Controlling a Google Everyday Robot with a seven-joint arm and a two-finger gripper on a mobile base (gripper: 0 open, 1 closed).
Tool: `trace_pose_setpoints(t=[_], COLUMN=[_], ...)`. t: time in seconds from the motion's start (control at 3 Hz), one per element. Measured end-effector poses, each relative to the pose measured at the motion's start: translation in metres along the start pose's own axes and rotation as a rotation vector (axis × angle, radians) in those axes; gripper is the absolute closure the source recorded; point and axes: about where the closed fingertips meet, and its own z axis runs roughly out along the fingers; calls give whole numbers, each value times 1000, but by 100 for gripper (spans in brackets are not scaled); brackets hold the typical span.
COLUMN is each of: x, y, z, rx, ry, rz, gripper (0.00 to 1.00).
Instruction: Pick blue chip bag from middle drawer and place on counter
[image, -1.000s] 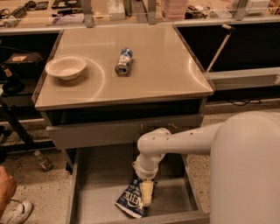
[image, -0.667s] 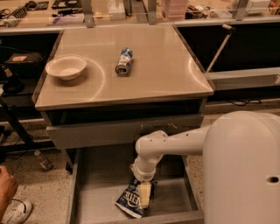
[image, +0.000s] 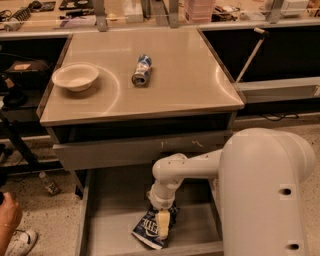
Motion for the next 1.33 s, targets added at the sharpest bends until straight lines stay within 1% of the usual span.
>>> trace_pose_setpoints(t=[0.33, 1.33], x=[0, 0], y=[0, 0], z=[1, 1], rx=[-1, -2], ry=[-1, -1], rz=[-1, -1], gripper=[14, 83])
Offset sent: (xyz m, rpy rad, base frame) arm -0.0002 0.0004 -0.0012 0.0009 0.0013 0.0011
